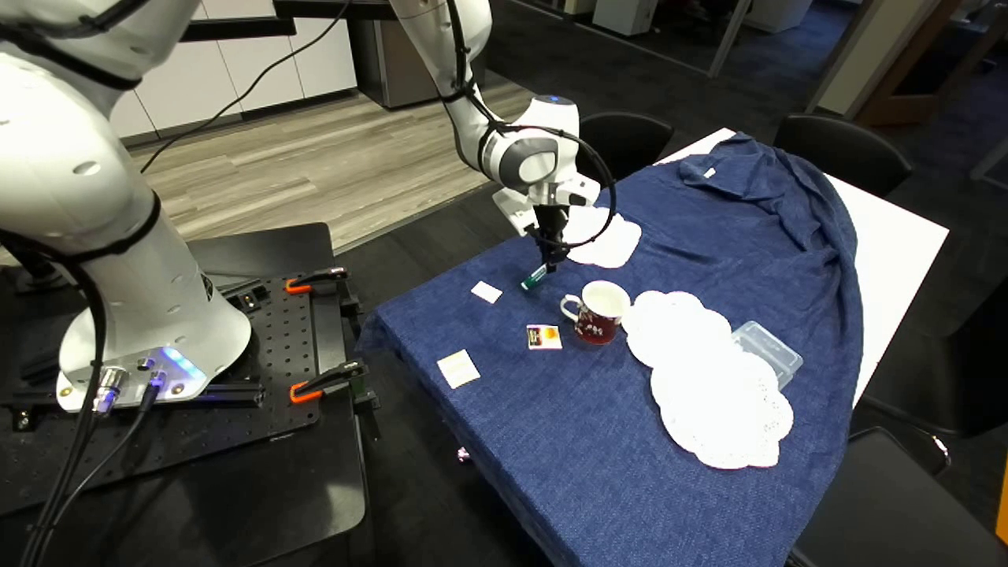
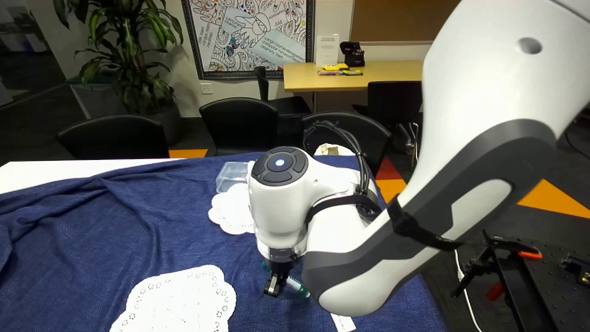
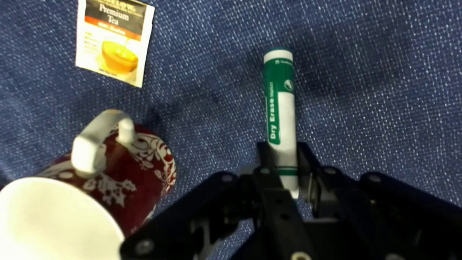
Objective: Remove the marker from the mug and put it on the table
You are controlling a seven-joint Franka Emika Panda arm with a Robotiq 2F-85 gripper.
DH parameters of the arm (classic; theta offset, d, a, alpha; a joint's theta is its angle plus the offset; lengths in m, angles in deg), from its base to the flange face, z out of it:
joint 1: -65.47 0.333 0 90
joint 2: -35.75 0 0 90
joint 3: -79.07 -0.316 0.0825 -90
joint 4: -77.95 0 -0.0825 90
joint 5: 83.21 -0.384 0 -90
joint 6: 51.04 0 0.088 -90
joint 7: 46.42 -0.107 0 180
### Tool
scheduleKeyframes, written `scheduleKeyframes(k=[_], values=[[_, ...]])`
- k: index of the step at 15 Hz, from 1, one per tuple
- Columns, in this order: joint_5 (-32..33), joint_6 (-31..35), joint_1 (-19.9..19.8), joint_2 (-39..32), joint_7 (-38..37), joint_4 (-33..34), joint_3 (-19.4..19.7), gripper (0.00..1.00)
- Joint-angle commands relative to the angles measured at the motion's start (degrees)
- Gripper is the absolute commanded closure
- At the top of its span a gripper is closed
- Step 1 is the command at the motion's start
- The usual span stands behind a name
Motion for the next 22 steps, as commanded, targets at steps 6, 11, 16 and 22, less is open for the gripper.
scheduleKeyframes(k=[6, 11, 16, 22], values=[[4.9, -3.7, -2.2, 1.0, -2.1, 1.9, -2.5, 0.10], [6.3, 2.2, -2.6, 8.0, -0.9, -4.5, -2.9, 0.00], [7.3, 10.9, -2.2, 17.3, -0.5, -13.4, -1.9, 0.00], [7.5, 22.2, -3.6, 30.9, 1.5, -27.6, -1.6, 0.00]])
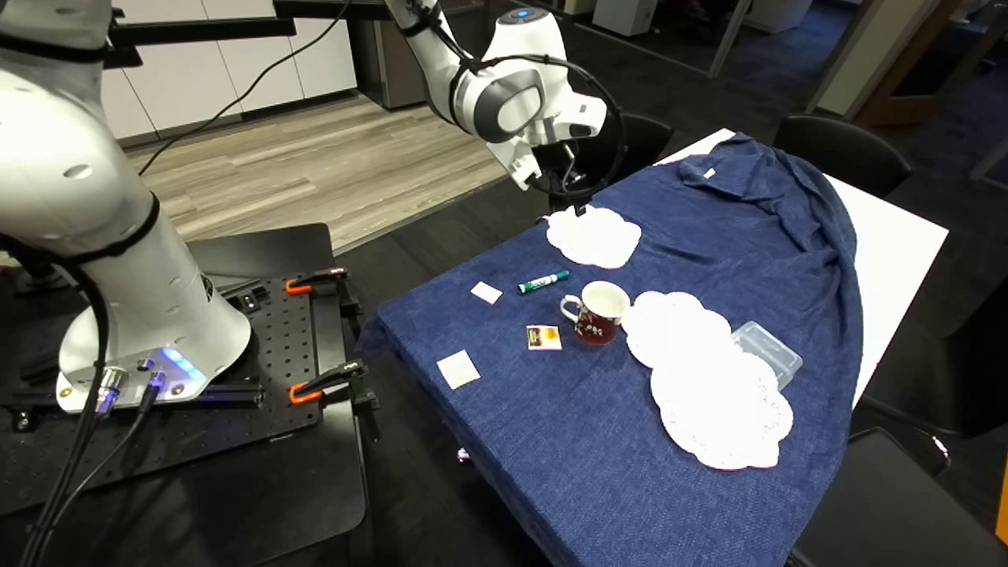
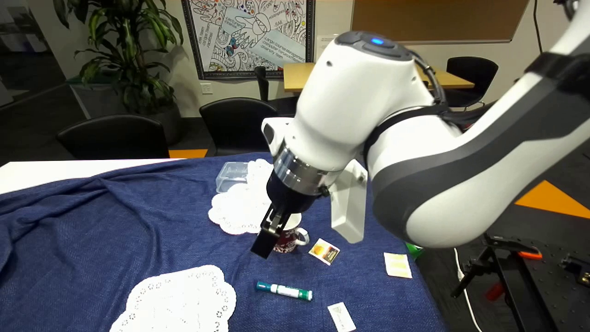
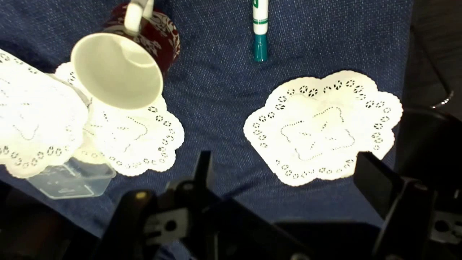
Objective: Remove the marker from the mug and put it on the table
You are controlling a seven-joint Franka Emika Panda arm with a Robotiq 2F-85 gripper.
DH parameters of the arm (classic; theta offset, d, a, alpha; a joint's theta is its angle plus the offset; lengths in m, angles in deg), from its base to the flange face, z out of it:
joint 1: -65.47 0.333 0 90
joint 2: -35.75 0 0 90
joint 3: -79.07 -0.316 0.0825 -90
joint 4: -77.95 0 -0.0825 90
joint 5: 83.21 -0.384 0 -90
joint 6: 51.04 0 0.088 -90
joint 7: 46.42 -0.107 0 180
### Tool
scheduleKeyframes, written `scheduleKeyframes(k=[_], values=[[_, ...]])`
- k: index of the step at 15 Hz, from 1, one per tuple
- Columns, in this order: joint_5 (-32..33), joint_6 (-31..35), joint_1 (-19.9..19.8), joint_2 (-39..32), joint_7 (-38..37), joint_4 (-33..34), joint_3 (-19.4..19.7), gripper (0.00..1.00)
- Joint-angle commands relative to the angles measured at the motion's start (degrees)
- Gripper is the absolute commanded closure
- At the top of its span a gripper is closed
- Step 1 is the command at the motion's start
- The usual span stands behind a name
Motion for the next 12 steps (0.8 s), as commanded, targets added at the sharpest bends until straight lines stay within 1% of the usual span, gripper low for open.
scheduleKeyframes(k=[1, 5, 7, 8, 10, 12], values=[[1.0, 6.9, -0.5, 10.6, 1.0, -11.4, 0.9, 0.00], [0.7, 14.3, -1.4, 17.4, 1.0, -18.9, 1.2, 0.00], [0.8, 16.8, -2.8, 19.2, 0.6, -21.4, -0.2, 0.00], [0.0, 14.3, -1.2, 15.5, 0.1, -17.3, 1.0, 0.00], [0.0, 15.4, -1.6, 17.3, 0.1, -19.4, 0.7, 0.00], [0.0, 15.6, -1.7, 17.8, 0.1, -20.0, 0.5, 0.00]])
